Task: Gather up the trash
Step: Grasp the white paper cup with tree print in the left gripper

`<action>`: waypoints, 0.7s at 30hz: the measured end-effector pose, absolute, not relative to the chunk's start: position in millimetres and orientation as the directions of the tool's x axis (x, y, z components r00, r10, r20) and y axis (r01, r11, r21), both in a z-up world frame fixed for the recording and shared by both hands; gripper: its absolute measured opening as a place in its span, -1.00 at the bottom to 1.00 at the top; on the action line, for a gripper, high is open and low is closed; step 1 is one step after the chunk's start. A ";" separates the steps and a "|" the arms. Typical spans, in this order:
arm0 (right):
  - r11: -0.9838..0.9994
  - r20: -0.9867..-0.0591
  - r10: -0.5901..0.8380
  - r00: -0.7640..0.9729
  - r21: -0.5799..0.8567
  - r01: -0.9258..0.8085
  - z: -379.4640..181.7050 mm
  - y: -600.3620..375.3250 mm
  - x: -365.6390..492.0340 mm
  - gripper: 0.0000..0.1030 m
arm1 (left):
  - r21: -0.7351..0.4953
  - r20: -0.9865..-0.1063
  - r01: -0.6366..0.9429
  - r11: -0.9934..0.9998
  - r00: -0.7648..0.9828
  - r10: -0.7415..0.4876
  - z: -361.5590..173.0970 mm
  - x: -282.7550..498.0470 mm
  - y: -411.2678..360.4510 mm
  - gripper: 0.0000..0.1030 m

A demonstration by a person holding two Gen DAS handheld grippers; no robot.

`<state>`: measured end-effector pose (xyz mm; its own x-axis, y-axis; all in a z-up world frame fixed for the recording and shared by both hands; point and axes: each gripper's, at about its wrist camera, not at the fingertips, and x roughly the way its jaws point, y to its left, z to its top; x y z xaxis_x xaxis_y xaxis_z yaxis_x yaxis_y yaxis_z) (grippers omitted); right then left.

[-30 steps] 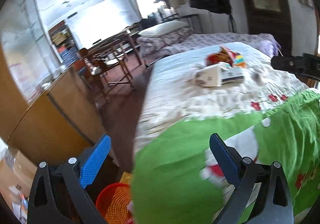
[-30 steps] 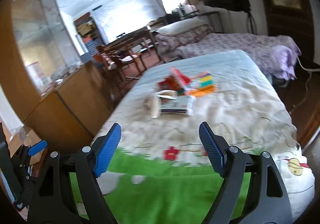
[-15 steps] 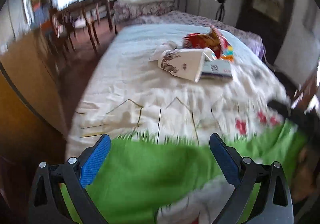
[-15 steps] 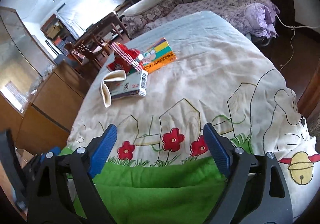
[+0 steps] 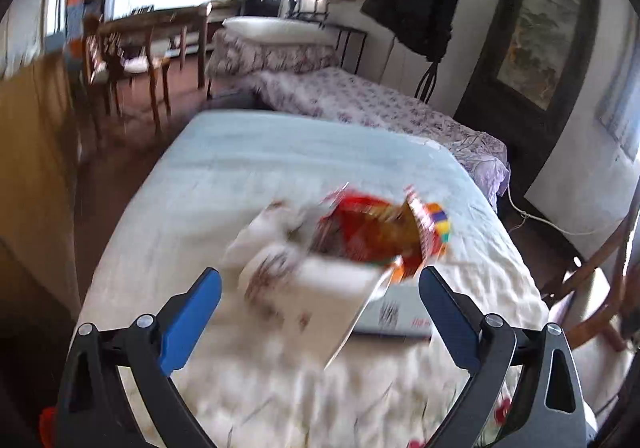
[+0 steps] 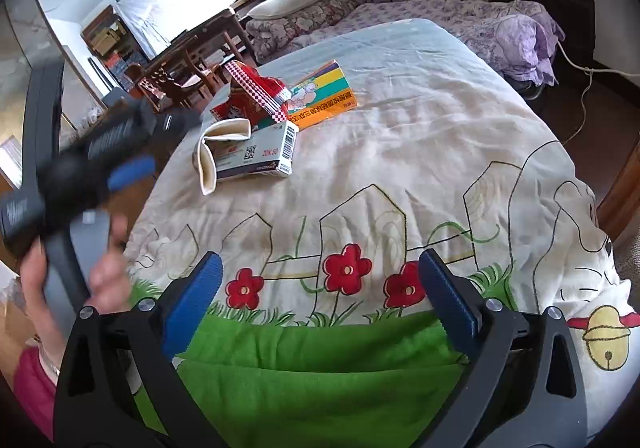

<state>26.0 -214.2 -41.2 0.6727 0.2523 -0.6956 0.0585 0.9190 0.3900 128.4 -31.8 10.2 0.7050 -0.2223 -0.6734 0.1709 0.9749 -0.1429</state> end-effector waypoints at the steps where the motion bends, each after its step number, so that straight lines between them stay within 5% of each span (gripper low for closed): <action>1: 0.920 -0.698 0.250 0.671 0.388 0.061 -41.6 -213.6 26.4 0.85 | -0.117 -0.674 0.180 0.977 0.708 -0.211 8.8 130.4 -39.0 0.88; 7: 0.918 -0.702 0.252 0.667 0.390 0.064 -42.9 -212.5 29.0 0.87 | 0.074 -0.733 0.122 0.990 0.680 -0.029 -14.8 140.8 -48.9 0.88; 14: 0.911 -0.693 0.272 0.668 0.409 0.053 -41.8 -213.0 27.5 0.87 | -0.093 -0.779 -0.079 0.993 0.626 -0.023 -15.8 120.5 28.6 0.88; 18: 0.910 -0.688 0.277 0.670 0.412 0.046 -40.4 -211.9 26.1 0.87 | -0.364 -0.734 -0.115 0.924 0.647 -0.208 -7.5 102.9 72.8 0.88; 21: 0.910 -0.687 0.278 0.672 0.413 0.046 -40.6 -212.3 26.3 0.87 | -0.348 -0.738 -0.087 0.934 0.640 -0.216 -5.5 111.0 67.9 0.88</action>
<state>26.3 -212.3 -40.6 0.6718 0.2778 -0.6867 0.0459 0.9096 0.4129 111.0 67.9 -5.5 0.6397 -0.2156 -0.7377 -0.0866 0.9335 -0.3479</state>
